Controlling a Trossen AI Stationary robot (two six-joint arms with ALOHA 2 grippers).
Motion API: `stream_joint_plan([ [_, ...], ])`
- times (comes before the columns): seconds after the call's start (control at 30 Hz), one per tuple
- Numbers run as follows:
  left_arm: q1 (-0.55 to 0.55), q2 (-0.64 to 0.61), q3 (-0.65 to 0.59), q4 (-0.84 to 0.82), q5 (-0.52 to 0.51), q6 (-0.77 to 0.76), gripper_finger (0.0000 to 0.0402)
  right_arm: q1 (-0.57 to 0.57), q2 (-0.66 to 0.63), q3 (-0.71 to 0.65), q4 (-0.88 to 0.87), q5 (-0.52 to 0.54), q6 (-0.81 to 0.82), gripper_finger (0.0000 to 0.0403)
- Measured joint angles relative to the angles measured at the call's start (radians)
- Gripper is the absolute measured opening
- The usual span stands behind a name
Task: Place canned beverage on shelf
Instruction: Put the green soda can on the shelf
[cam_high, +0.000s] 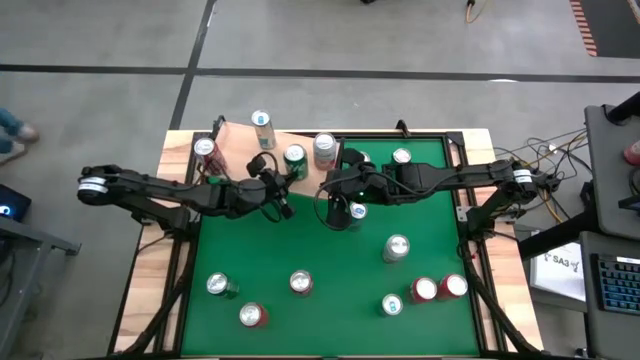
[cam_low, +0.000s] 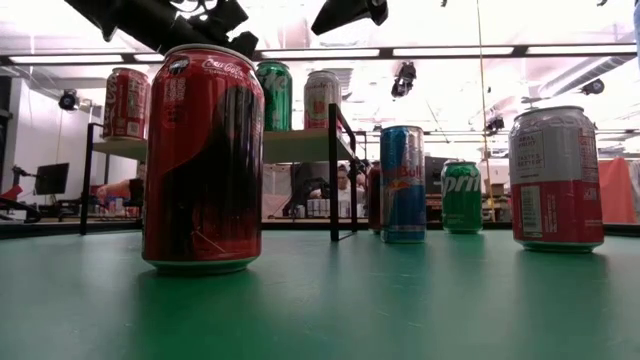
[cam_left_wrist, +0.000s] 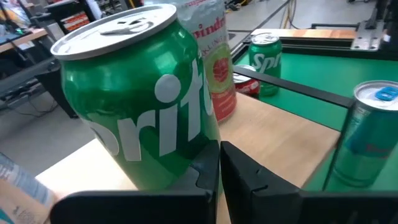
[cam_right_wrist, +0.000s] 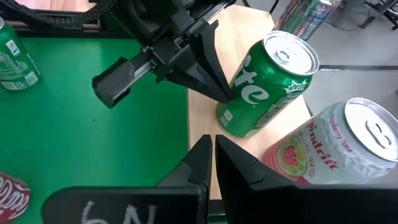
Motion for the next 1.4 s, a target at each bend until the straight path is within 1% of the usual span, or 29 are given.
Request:
stream_joint_plan([
  [0.17, 0.004, 0.009, 0.0, 0.036, 0.0, 0.005, 0.0, 0.0, 0.0, 0.0, -0.007, 0.0, 0.006, 0.0013],
  [0.4, 0.009, 0.019, 0.0, 0.045, 0.0, 0.005, 0.0, 0.001, -0.01, 0.0, -0.068, 0.0, 0.033, 0.0013],
  [0.73, 0.009, 0.001, 0.0, 0.041, 0.001, 0.011, 0.0, 0.043, -0.041, 0.0, -0.171, -0.001, 0.066, 0.0013],
  [0.87, 0.008, -0.014, 0.0, 0.009, 0.002, 0.009, 0.0, 0.069, -0.07, -0.001, -0.22, 0.0, 0.099, 0.0013],
  [1.0, 0.005, -0.028, 0.0, -0.009, 0.006, 0.007, 0.0, 0.102, -0.097, -0.002, -0.225, 0.0, 0.112, 0.0013],
  [1.17, 0.005, -0.042, 0.0, -0.06, 0.051, 0.008, 0.0, 0.143, -0.123, -0.004, -0.225, 0.0, 0.126, 0.0013],
  [1.23, 0.004, -0.045, 0.0, -0.085, 0.049, 0.008, 0.0, 0.156, -0.127, -0.004, -0.225, 0.0, 0.128, 0.0013],
  [1.3, 0.004, -0.045, 0.0, -0.105, 0.023, 0.009, 0.0, 0.168, -0.128, -0.006, -0.225, 0.0, 0.128, 0.0013],
  [1.4, 0.005, -0.042, 0.0, -0.097, 0.005, 0.011, 0.0, 0.178, -0.128, -0.006, -0.225, 0.0, 0.128, 0.0013],
])
